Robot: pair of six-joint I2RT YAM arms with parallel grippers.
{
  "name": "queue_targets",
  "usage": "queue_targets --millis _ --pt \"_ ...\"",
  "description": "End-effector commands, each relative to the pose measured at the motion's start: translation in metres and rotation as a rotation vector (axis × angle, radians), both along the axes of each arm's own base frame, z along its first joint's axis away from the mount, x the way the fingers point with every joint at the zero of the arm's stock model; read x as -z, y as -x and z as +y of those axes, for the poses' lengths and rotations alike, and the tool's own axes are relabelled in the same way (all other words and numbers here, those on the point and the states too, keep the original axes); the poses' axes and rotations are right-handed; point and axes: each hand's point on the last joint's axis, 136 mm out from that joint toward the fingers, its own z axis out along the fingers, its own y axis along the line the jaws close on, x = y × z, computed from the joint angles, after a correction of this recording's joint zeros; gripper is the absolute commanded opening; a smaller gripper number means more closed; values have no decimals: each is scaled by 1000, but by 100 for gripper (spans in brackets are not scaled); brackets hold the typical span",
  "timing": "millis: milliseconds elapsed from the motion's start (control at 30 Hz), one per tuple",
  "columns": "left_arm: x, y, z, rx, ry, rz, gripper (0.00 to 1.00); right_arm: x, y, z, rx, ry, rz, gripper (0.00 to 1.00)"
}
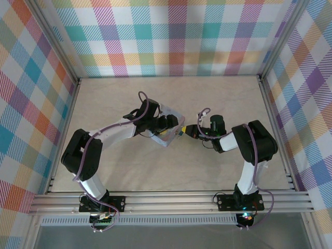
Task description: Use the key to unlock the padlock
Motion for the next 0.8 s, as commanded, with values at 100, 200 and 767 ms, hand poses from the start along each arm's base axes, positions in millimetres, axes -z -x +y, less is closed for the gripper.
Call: queue_targets --millis 100,200,767 --pt "-12 4 23 -20 -65 -19 82 -17 11 -12 6 52 -58 0" --pt "-26 -1 32 -38 -64 -64 84 -23 22 -17 -2 96 -52 0" --pt "-69 -18 93 -172 -170 -285 91 -29 117 -50 6 304 228 0"
